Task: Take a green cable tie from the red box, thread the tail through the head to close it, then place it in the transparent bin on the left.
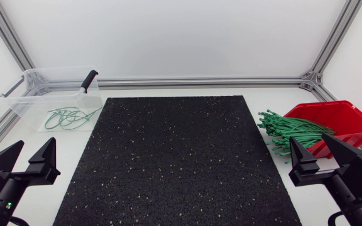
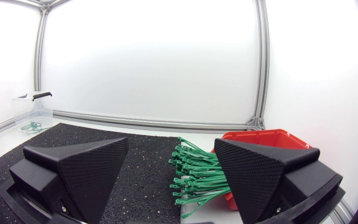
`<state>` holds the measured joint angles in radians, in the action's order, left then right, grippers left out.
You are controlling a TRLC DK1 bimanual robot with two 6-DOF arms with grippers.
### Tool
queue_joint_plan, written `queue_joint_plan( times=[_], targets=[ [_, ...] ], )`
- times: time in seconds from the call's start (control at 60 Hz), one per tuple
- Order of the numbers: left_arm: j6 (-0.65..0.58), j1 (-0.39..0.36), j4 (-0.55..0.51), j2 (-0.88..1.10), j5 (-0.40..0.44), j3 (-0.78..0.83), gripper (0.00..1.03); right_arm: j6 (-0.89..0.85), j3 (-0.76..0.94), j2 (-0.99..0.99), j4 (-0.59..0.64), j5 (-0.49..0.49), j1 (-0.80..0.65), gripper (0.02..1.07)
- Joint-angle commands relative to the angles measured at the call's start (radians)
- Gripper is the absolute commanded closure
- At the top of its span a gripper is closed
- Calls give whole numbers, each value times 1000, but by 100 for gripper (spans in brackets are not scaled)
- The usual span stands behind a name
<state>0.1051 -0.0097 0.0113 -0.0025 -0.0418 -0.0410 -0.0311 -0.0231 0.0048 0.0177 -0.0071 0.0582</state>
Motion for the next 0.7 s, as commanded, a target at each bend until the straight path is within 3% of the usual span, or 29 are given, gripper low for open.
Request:
queue_joint_plan(
  times=[0.0,0.483,0.683],
  targets=[
    [11,-7,-14,-10,-6,39,4,-12,23,-9,-2,-4,9,6],
    [11,-6,-14,-10,-3,39,4,-12,22,-11,-9,-4,25,6],
    [11,-7,-14,-8,-3,39,4,-10,-94,-6,31,-2,35,6]
  ],
)
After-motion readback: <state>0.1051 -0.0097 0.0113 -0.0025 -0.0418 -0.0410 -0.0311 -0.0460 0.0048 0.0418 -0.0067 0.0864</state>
